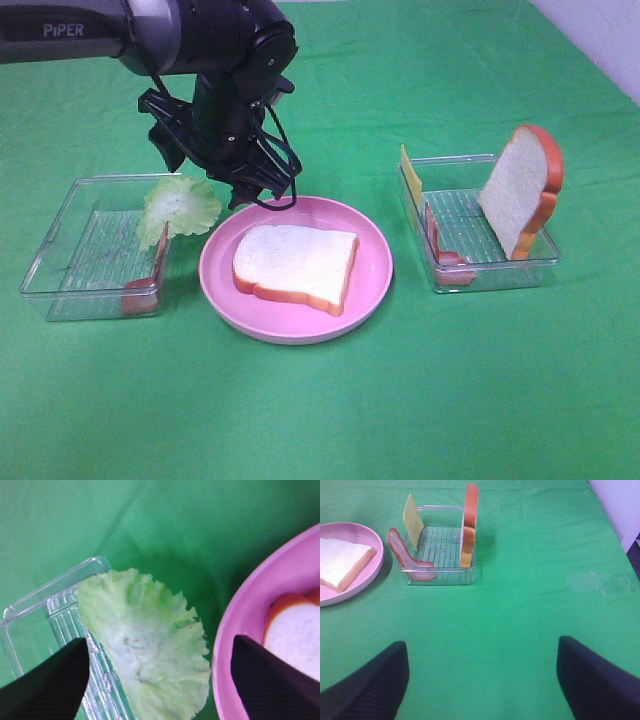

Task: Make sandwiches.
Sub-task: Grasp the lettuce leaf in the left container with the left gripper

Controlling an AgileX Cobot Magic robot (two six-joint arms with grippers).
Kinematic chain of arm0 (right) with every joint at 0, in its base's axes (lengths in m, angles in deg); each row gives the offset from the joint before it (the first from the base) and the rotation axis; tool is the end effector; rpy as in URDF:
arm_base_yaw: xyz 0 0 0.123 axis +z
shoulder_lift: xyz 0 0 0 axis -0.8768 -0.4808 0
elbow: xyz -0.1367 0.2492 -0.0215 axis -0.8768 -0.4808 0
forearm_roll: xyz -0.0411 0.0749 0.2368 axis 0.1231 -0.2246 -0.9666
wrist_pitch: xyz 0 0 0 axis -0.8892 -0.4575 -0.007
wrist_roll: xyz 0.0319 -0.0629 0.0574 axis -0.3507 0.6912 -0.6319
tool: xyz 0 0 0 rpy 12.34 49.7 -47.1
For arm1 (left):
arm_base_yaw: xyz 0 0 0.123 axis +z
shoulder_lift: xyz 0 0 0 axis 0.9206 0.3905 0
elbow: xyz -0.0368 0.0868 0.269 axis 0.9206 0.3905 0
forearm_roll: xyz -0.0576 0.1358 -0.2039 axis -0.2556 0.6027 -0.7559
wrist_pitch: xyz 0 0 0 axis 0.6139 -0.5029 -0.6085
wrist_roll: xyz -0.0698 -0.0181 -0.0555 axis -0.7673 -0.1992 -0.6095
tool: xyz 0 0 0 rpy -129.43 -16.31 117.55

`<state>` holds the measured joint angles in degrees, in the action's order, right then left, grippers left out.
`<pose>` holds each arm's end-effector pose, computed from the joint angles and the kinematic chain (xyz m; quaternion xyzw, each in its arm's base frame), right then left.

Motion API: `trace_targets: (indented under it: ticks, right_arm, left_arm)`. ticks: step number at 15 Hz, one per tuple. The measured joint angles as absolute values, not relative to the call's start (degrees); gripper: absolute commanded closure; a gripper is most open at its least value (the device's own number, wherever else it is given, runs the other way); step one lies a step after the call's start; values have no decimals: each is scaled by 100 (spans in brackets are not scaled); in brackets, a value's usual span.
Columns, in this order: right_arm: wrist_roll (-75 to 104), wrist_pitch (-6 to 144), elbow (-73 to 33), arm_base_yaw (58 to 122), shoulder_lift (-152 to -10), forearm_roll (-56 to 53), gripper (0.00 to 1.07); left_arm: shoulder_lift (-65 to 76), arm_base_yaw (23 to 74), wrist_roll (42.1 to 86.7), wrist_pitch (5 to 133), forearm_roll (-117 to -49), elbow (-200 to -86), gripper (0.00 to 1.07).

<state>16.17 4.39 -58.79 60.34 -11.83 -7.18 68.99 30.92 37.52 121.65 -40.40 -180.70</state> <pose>-0.0067 0.0078 0.2783 -0.0432 0.8507 0.0154 0.5237 0.4065 -0.2488 0.1645 0.2016 0.9520 0.1661 0.1595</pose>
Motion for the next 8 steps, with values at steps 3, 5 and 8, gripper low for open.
trace_targets:
  ticks: [3,5,8]
  right_arm:
    - [1617,439,-5879,6034,-1183,-718,31]
    - [1617,439,-5879,6034,-1183,-718,31]
    - [1617,439,-5879,6034,-1183,-718,31]
  left_arm:
    - [6973,3075,3746,12159,-3885,-18070,32]
    - [7088,3075,3746,12159,-3759,-18070,32]
    - [7088,3075,3746,12016,-3725,-18070,32]
